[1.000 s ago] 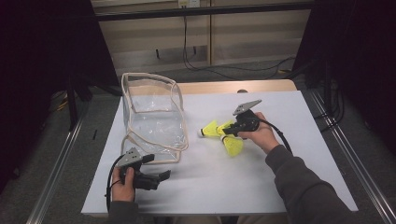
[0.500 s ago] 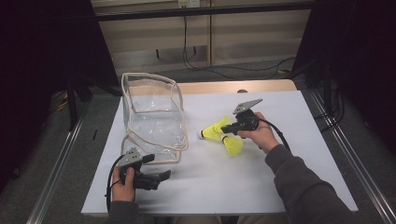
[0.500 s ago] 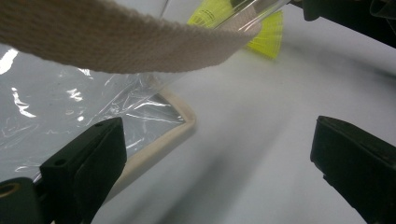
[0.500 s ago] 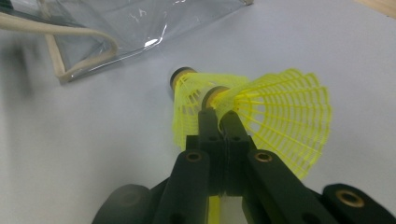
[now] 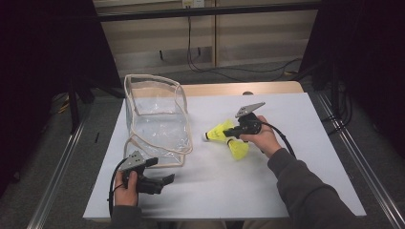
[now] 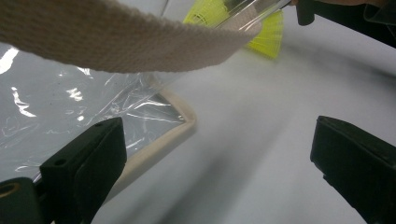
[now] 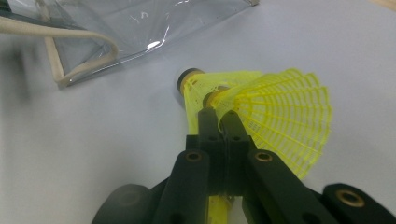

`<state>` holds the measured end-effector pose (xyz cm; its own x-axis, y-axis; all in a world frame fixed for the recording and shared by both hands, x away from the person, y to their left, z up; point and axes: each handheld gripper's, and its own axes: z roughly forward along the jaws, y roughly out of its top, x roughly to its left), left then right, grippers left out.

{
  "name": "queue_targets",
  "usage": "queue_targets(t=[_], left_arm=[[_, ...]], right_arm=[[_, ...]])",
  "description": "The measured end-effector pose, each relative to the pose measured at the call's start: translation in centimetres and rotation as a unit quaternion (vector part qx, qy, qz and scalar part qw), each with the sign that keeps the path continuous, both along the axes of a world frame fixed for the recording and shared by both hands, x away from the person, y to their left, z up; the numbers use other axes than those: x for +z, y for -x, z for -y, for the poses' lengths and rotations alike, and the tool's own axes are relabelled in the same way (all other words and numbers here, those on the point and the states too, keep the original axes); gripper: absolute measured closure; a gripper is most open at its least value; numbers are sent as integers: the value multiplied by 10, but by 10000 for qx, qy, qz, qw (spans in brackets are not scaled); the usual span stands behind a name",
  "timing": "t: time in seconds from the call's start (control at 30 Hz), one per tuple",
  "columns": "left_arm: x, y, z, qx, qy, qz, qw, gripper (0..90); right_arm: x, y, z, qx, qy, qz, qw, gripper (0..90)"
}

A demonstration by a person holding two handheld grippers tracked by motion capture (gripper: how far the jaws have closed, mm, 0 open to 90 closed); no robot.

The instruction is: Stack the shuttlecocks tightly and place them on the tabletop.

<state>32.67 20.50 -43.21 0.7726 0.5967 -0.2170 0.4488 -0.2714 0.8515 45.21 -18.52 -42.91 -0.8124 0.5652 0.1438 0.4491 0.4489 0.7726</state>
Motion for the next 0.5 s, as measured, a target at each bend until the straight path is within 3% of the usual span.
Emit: queue_targets(t=[0.3,0.5], left_arm=[[0,0,0,-1,1,-4,10000,36],[0,0,0,-2,-1,-7,10000,36]], right_arm=[[-3,0,-2,-6,-83,-53,10000,894],[-5,-1,-2,-10,14,-140,9999,889]])
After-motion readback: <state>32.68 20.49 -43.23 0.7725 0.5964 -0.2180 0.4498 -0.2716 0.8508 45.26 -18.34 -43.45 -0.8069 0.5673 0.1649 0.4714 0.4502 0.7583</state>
